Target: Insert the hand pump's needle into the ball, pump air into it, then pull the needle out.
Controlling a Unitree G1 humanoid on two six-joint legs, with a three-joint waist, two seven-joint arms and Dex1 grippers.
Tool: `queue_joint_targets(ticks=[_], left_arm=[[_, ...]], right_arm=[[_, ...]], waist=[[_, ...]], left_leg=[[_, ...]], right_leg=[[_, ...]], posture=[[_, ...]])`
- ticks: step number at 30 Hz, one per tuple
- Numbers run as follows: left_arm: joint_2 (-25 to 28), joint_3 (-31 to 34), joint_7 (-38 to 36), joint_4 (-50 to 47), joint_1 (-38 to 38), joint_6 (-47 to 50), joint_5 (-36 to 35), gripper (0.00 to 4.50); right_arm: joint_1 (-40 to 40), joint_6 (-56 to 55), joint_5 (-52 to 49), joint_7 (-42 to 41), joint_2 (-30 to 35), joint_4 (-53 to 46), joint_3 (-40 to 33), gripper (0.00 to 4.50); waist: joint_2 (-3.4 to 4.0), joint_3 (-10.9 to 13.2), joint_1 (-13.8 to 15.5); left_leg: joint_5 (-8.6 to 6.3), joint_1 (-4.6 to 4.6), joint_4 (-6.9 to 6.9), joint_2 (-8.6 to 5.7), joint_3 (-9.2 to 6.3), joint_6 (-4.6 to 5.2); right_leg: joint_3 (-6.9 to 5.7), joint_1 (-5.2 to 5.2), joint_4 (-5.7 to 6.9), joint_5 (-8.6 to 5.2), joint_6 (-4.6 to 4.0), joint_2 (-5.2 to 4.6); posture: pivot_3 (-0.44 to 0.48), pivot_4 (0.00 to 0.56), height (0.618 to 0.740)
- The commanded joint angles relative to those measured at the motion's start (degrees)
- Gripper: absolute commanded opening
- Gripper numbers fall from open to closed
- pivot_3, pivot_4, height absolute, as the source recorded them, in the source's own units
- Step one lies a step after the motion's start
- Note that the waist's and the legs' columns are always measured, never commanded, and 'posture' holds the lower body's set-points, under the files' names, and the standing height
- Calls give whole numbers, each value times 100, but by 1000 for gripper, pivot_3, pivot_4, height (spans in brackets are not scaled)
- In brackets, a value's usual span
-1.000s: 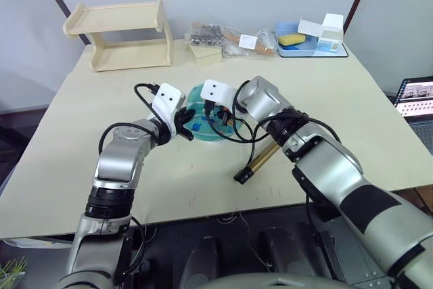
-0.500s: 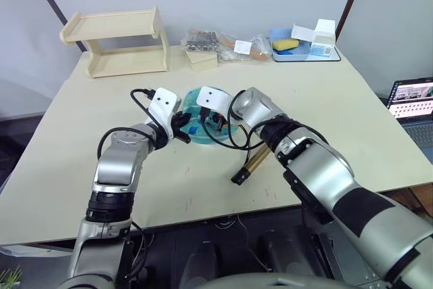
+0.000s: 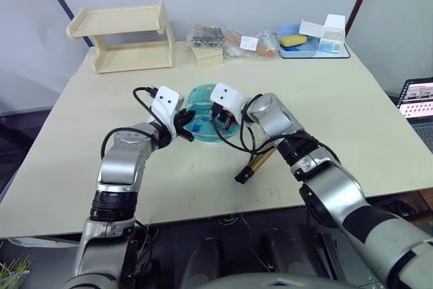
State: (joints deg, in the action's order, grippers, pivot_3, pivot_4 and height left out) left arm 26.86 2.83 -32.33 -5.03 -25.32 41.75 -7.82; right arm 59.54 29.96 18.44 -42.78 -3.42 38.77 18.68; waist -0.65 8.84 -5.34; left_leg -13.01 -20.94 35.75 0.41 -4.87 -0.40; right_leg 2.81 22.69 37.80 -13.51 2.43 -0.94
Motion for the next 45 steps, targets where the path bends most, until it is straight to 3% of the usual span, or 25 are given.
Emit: queue_joint_targets(ticks=[1, 8, 16, 17, 20, 28, 35, 45], left_arm=[[-156, -460, -279, 120, 66, 70, -167, 0], [-128, -447, -304, 93, 84, 81, -152, 0], [-157, -480, -320, 126, 34, 82, -136, 0], [-160, -482, -319, 124, 35, 83, -135, 0], [-161, -486, -335, 187, 9, 67, -125, 0], [-143, -490, -355, 296, -33, 1, -135, 0], [-121, -503, -343, 322, -34, -41, -171, 0], [-73, -507, -348, 405, -86, -81, -199, 0]], right_arm=[[-35, 126, -116, -50, -209, -483, 245, 332], [-354, 298, -207, 12, -65, -1114, 212, 332], [-402, 299, -334, 27, -28, -1100, 141, 332], [-405, 289, -338, 27, -16, -1104, 142, 1358], [-405, 130, -309, 47, 252, -1234, 152, 2648], [-668, 636, -741, -645, 1099, -2633, 75, 2648], [-946, 1203, -1297, -959, 1617, -3765, -87, 2648], [-971, 1093, -1489, -801, 1865, -3603, 164, 2648]], waist=[[10, 11, 3], [19, 26, 44], [16, 41, 73], [19, 44, 76], [30, 53, 175], [31, 57, 333], [27, 61, 344], [23, 63, 352]], left_leg=[[0, -1, 0, 0, -2, 0], [10, -24, -8, -4, -5, 2], [40, -31, -49, -5, -11, -39], [40, -32, -49, -5, -11, -39], [41, -47, -49, -8, -12, -40], [70, -165, -47, -27, -24, -85], [71, -188, -48, -79, -33, -86], [72, -196, -48, -88, -63, -84]], right_leg=[[-2, 0, -1, 0, 0, 0], [-28, 3, -16, -7, -11, -5], [-38, 22, -20, -10, -17, -8], [-39, 22, -20, -10, -17, -8], [-47, 31, -20, -11, -19, -12], [-58, 121, -29, 3, 3, -32], [-72, 120, -52, 4, 4, -90], [-111, 102, -80, 5, 6, -103]], posture=[[0, 150, 740], [0, 150, 740], [0, 150, 740], [0, 150, 740], [0, 150, 740], [0, 150, 740], [0, 150, 740], [0, 150, 740]])
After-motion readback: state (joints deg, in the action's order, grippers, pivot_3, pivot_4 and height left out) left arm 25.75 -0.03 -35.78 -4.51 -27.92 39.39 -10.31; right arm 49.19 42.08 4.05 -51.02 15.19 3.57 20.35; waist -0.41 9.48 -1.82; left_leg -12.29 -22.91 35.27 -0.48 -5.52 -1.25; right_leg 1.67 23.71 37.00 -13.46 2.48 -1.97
